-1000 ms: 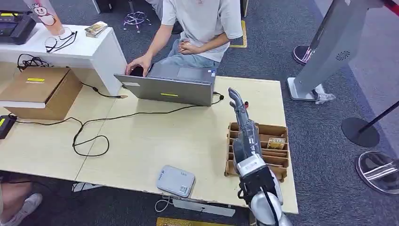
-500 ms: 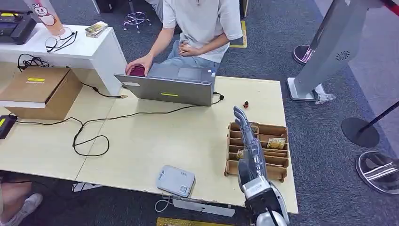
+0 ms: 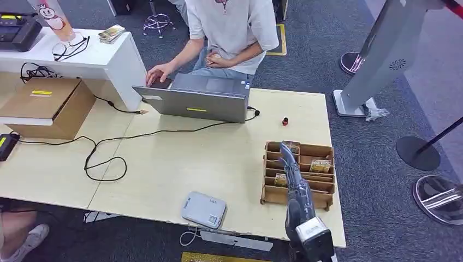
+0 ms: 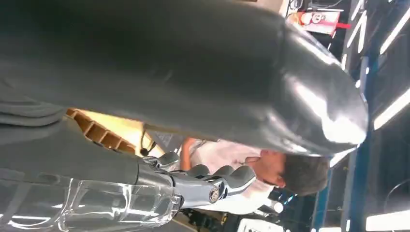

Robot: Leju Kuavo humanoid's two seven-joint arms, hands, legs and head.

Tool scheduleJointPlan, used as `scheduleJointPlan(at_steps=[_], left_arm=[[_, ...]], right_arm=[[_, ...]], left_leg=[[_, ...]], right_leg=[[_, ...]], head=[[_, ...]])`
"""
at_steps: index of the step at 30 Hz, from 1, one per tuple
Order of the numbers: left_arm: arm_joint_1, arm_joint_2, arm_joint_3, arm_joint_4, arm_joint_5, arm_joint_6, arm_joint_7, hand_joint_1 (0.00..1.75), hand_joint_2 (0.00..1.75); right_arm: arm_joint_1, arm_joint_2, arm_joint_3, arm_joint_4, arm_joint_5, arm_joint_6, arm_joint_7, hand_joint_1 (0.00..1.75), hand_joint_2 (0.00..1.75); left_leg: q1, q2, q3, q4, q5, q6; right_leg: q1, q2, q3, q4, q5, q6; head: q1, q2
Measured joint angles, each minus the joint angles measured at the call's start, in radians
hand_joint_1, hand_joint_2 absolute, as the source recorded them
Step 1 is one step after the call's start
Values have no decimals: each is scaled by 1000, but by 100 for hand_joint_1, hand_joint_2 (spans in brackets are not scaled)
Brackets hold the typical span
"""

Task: Pass the card to the sensor for recognition and then transmit it.

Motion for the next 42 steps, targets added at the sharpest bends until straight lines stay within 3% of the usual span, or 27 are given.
scheduleJointPlan(at_steps=[33, 39, 42], left_arm=[[-5, 0, 0, 0, -8, -7, 2, 0, 0], [-5, 1, 0, 0, -8, -5, 2, 0, 0], [-5, 0, 0, 0, -10, -2, 0, 0, 0]], right_arm=[[10, -6, -9, 0, 82, -65, -5, 0, 0], [9, -7, -9, -13, 231, -120, 25, 0, 0], [3, -7, -9, -27, 386, -182, 54, 0, 0]], left_leg=[[0, 0, 0, 0, 0, 0], [0, 0, 0, 0, 0, 0], [0, 0, 0, 0, 0, 0]], right_leg=[[0, 0, 0, 0, 0, 0], [0, 0, 0, 0, 0, 0], [0, 0, 0, 0, 0, 0]], head=[[0, 0], [0, 0], [0, 0]])
